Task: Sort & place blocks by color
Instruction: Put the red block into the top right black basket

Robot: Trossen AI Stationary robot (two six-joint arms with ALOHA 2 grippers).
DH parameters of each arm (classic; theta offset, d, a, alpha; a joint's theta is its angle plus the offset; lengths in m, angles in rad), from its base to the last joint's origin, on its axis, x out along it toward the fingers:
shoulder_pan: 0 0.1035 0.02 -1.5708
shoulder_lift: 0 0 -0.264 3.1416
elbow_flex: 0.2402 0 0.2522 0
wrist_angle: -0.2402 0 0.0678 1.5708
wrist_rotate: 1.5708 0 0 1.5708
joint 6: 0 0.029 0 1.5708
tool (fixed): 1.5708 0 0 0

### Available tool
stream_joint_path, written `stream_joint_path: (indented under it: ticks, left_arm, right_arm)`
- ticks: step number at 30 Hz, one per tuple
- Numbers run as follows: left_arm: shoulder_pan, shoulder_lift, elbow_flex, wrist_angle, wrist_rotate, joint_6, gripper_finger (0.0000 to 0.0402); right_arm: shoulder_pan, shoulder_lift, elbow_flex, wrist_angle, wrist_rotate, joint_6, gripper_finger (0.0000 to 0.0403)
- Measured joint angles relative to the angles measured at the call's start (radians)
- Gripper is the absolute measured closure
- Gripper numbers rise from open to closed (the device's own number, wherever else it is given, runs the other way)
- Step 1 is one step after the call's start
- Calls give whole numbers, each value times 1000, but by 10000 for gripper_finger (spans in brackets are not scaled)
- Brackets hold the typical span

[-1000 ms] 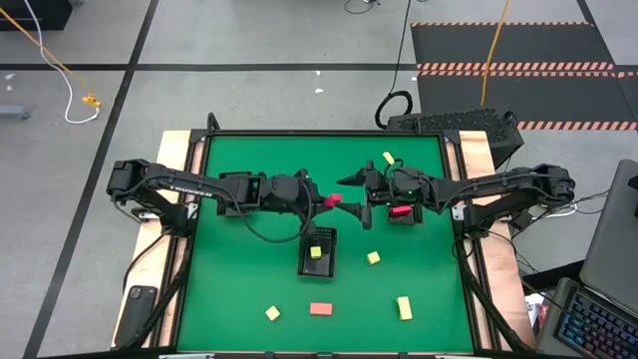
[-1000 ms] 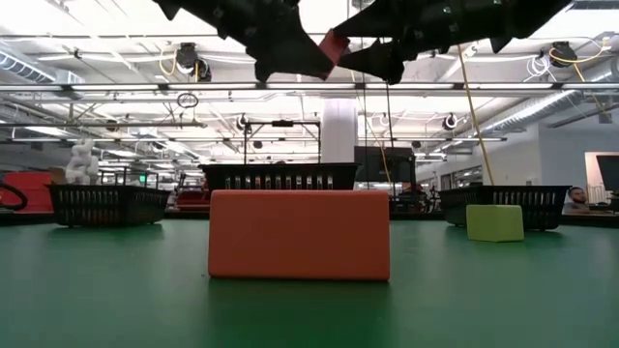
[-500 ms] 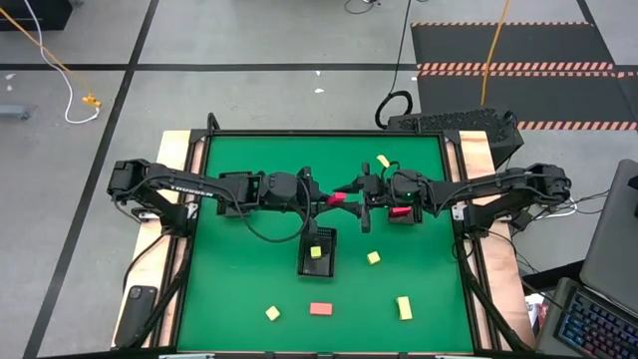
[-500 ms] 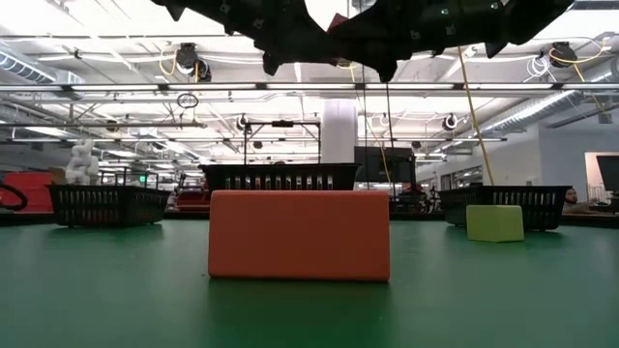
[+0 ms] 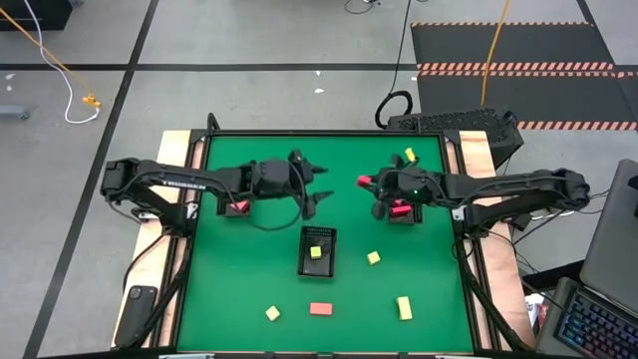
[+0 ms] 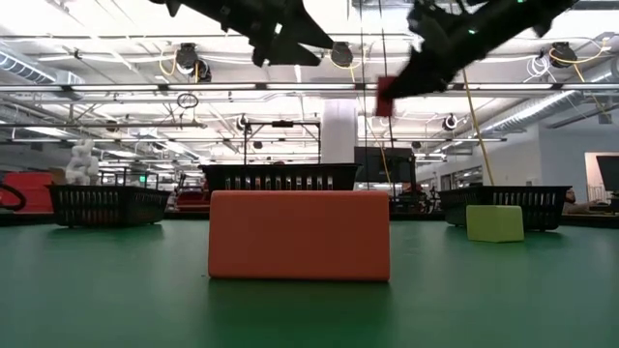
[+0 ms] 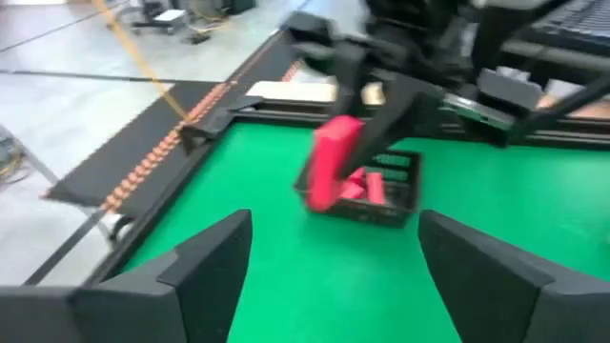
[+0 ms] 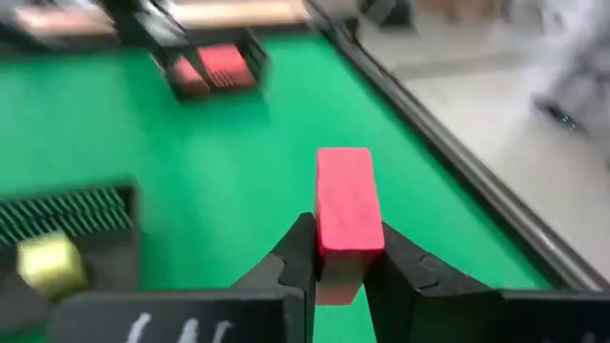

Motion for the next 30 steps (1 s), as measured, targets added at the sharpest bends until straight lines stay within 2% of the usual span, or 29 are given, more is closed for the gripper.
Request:
stream_joint_path:
  ticks: [4, 10, 16, 23, 30]
  left_arm:
    - [31, -37, 0, -31, -5, -19, 90]
    - [38, -48, -1, -141, -5, -23, 108]
    - [42, -49, -1, -160, -5, -8, 132]
    - [49, -49, -1, -158, -5, 3, 153]
    - [53, -49, -1, -159, -6, 3, 153]
  right_arm:
    - [-17, -61, 0, -234, 38, 151, 356]
    - [-19, -65, -1, -514, 34, 377, 356]
    - [-20, -64, -1, -627, 10, 524, 356]
    - [-20, -64, -1, -656, -16, 605, 352]
    - [-20, -64, -1, -658, -18, 635, 238]
